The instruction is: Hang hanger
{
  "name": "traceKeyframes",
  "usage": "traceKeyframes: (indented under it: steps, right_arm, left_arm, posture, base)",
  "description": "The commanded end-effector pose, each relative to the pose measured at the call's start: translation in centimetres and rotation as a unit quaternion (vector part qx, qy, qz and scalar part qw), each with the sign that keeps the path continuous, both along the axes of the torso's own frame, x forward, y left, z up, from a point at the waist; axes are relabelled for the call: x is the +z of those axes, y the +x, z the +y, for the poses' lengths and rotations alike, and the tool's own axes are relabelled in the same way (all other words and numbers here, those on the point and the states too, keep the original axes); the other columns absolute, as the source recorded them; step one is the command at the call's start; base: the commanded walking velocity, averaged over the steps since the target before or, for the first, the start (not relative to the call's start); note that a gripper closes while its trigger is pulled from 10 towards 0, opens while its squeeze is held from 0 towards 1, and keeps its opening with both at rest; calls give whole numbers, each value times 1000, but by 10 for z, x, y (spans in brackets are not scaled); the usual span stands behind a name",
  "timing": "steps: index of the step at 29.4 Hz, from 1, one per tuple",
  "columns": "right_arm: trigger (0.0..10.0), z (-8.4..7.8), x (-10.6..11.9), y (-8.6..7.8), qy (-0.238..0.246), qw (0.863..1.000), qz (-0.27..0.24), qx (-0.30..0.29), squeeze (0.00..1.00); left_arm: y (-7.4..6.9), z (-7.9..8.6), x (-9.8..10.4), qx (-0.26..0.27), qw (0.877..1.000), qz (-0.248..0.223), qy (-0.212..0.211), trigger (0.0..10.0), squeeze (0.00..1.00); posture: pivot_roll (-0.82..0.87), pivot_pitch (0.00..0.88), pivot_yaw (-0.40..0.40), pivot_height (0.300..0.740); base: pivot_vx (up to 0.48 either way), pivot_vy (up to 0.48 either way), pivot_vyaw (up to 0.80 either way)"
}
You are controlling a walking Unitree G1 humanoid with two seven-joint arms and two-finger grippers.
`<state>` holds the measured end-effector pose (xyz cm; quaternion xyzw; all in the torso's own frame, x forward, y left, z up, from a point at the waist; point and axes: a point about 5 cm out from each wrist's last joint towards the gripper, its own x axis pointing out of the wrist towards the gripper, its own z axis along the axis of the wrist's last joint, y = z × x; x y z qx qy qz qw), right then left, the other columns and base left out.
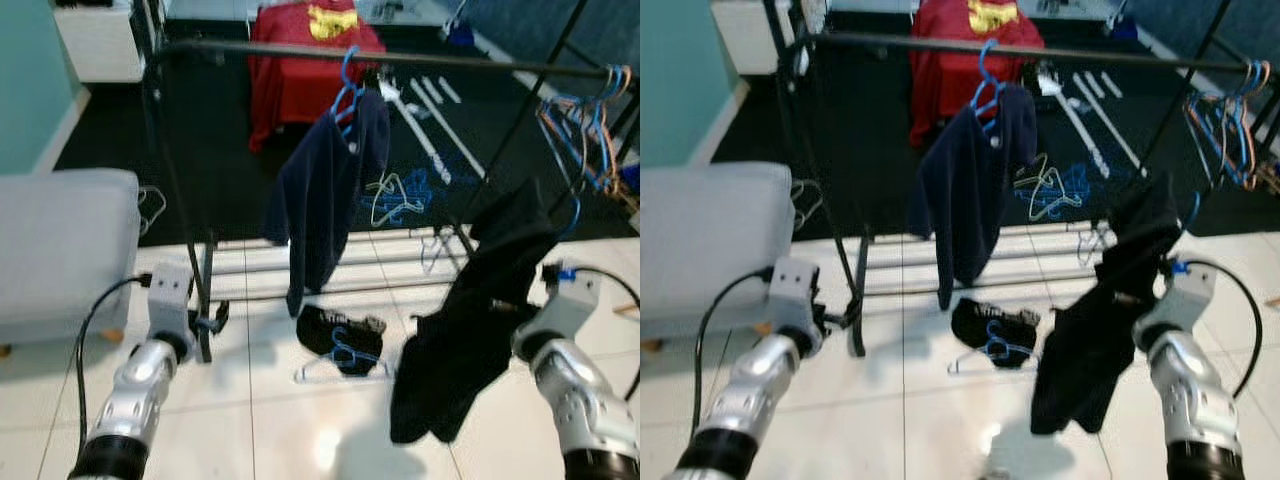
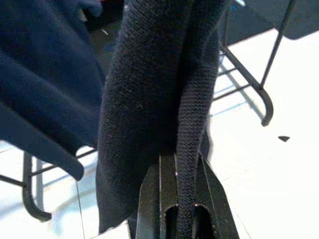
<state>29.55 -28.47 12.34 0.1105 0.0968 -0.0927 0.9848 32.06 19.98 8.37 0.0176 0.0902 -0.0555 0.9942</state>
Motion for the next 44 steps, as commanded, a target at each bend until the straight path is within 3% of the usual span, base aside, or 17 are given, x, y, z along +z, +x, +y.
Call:
traceKeyframes:
  steps: [1, 16, 29, 32, 44]
  right_arm:
    - [10000, -5, 11, 0, -4, 1000, -22, -5, 0]
    - [10000, -10, 19, 4, -8, 999, -31, -3, 0]
    - [10000, -19, 36, 9, -25, 999, -29, 19, 0]
    - [10000, -15, 42, 11, -39, 998, -20, 52, 0]
    - [10000, -8, 55, 16, -56, 995, -36, 68, 0]
  left_arm:
    - [-5, 1, -9, -1, 1000, 20, 6, 10000, 0]
    - [-14, -4, -19, -7, 999, 38, -2, 10000, 0]
    - [-14, -5, -18, -9, 999, 37, -2, 10000, 0]
    - [-13, -5, -17, -8, 999, 36, -3, 10000, 0]
    - [-13, -5, -16, -5, 999, 34, -3, 10000, 0]
  posture:
    - [49, 162, -74, 740]
    - [52, 154, -76, 740]
    - [50, 162, -73, 740]
    - [50, 164, -72, 740]
    - [49, 166, -71, 740]
  base:
    - [472, 0, 0]
    - [385, -206, 0]
    - [41, -423, 0]
    - [377, -290, 0]
    - [405, -190, 0]
